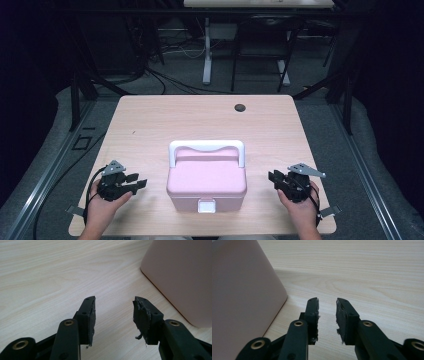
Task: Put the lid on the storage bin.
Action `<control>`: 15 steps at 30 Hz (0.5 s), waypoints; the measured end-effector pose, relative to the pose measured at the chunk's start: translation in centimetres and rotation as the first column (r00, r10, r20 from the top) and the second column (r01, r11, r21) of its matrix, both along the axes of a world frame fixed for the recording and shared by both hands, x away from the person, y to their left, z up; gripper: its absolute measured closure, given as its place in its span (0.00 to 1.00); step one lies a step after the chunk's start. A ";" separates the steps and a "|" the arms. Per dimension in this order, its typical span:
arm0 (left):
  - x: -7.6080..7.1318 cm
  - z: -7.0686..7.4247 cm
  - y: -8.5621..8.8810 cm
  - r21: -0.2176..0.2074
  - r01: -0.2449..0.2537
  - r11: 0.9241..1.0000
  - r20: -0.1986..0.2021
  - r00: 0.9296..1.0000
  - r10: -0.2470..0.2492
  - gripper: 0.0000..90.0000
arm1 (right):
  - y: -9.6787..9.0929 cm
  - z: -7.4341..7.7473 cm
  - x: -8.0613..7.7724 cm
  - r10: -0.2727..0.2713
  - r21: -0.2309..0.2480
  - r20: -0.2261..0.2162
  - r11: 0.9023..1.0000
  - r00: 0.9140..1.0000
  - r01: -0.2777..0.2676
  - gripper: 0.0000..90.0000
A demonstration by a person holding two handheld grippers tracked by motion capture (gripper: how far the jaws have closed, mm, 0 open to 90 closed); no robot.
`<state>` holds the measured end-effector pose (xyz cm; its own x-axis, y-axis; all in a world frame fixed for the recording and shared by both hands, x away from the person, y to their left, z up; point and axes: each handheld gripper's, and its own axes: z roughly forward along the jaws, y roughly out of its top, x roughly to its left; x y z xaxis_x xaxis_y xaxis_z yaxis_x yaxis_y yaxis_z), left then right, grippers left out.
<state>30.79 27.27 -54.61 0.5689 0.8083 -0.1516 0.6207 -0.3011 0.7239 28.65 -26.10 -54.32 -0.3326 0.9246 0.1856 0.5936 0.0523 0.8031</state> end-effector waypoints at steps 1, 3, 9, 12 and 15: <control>0.0 -0.1 -0.1 -0.003 0.001 1.000 -0.002 1.000 -0.001 0.58 | 0.0 0.0 0.0 -0.003 -0.009 0.001 1.000 1.000 0.003 0.78; 0.1 -0.4 -0.2 -0.003 0.003 1.000 -0.009 1.000 -0.003 0.58 | 0.1 -0.1 0.1 -0.002 -0.011 0.006 1.000 1.000 0.002 0.77; 0.3 -0.8 -0.3 -0.004 0.031 1.000 -0.003 1.000 -0.031 0.57 | 0.0 -0.6 0.2 0.000 -0.012 -0.007 1.000 1.000 0.000 0.73; 0.3 -0.7 -0.6 0.001 0.049 0.999 0.015 0.999 -0.049 0.57 | 0.2 -0.8 0.3 0.002 -0.010 0.000 1.000 1.000 -0.002 0.70; 0.4 -0.7 -0.7 -0.009 0.057 0.998 0.019 0.998 -0.056 0.54 | 0.2 -1.0 0.4 0.001 -0.006 0.001 1.000 1.000 -0.001 0.64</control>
